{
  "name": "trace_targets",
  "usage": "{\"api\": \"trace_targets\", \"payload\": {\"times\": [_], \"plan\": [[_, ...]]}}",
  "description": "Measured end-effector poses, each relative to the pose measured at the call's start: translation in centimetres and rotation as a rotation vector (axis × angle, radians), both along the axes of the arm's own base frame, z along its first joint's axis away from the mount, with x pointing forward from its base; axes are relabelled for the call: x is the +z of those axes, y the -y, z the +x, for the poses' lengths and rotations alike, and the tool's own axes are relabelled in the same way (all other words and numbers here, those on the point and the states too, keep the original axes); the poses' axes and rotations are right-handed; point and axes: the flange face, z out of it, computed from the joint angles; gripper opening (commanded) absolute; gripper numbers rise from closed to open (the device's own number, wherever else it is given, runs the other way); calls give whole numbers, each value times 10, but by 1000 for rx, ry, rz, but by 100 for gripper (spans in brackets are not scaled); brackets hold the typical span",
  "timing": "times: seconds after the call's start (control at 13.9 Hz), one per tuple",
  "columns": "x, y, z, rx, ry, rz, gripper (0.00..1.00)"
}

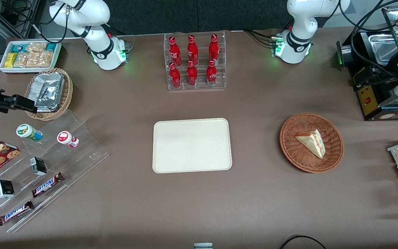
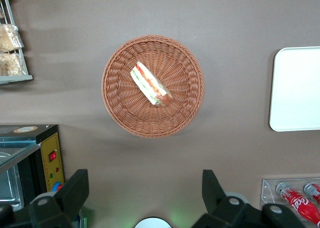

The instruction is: Place sandwich from basket to tray

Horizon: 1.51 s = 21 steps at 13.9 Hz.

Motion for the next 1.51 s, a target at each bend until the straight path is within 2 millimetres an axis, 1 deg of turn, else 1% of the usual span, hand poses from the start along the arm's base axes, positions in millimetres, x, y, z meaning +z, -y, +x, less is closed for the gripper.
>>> {"api": "trace_targets", "payload": {"times": [0.36, 0.5, 0.65, 0.72, 0.86, 0.93, 1.08, 1.15, 1.37, 1.51], "plan": [[-4, -3, 0, 14, -17, 10, 100], [-18, -7, 7, 139, -44, 32, 100], [-44, -6, 24, 316, -71, 52, 100], [-60, -5, 33, 399, -79, 62, 100], [-98, -1, 49, 564, -60, 73, 100], [-117, 1, 54, 644, -43, 74, 100], [-149, 3, 55, 772, -33, 79, 100], [-161, 3, 55, 806, -27, 79, 100], [-198, 3, 53, 892, 15, 62, 100], [-225, 3, 46, 913, 24, 58, 100]]}}
